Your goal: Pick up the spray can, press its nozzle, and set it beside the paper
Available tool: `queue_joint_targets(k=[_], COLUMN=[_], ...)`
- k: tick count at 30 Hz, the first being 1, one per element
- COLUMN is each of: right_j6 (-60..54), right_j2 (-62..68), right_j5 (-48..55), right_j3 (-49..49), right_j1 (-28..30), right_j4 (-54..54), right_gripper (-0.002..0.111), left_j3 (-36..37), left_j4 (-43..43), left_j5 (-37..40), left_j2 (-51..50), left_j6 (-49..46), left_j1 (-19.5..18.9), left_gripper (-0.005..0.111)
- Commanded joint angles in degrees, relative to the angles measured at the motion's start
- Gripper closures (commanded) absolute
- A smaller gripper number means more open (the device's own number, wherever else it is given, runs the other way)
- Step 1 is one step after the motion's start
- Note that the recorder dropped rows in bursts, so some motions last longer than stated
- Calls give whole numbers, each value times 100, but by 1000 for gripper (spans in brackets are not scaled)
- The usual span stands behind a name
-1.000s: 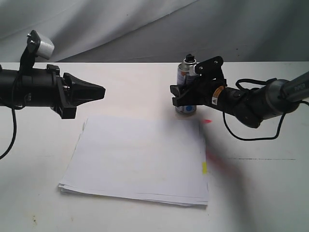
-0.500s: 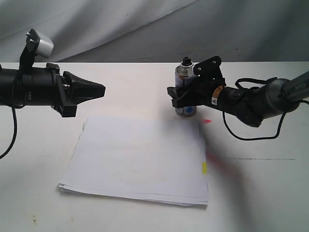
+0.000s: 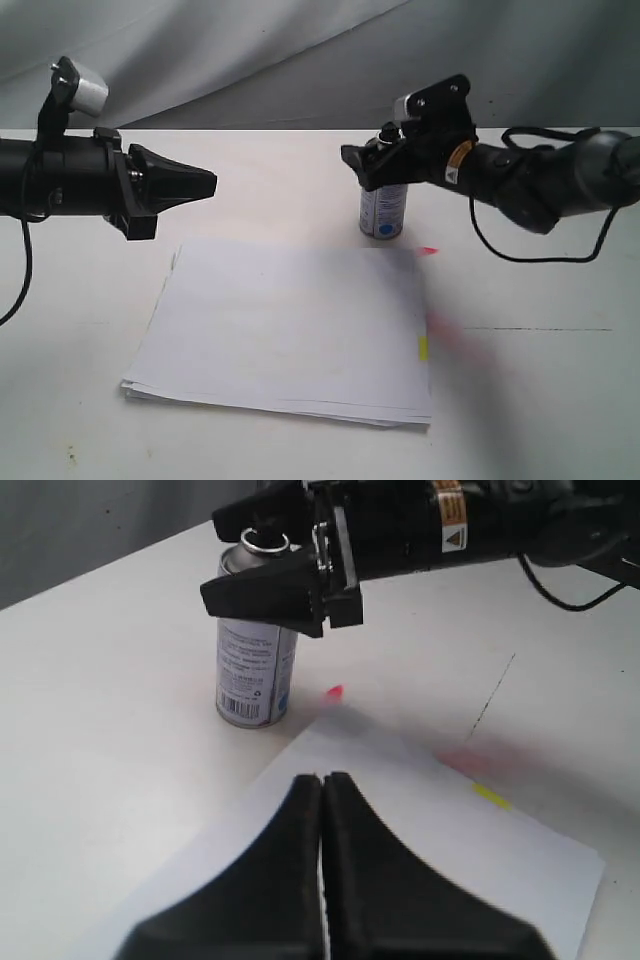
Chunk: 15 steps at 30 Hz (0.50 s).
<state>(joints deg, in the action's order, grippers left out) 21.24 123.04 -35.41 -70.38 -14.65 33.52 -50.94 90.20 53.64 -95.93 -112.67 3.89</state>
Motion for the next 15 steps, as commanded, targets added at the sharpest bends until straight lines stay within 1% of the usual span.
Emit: queue_joint_targets(k=[1,4,7,8,10,11,13,14,15], right_j6=[232,643,1132,1277,1400,1398,1398,1398,1398], right_j2=[-873,-1623,-2421,-2721,-3249,-3525,-3998,-4244,-4471], right_j5=[670,1297,1977,2217,2694,2961,3504,3835,4221], right_j3=[-38,-38,-38,-38,-38,-38,-38,-38,-38], right_j1=[-20,-20,-20,-54,-120,-190,-339,-434,-542], right_j4=[363,688,1122,1301,1376,1376,1364,1353,1278], right_gripper=[16,16,17,19,25,30,38,43,48], left_j3=[22,22,22,22,22,22,22,22,22], left_j4=[209,218,115,56,-15,-115,-321,-571,-796], left_j5=[29,71,257,435,718,902,1071,1082,1082], left_j2=[566,1144,1892,2155,2635,2965,3410,3746,3975], left_j6=[45,408,902,1110,1386,1577,1959,2193,2466], left_j1=[5,-154,-532,-739,-1037,-1260,-1557,-1731,-1822], left_gripper=[107,107,107,107,107,107,107,107,107])
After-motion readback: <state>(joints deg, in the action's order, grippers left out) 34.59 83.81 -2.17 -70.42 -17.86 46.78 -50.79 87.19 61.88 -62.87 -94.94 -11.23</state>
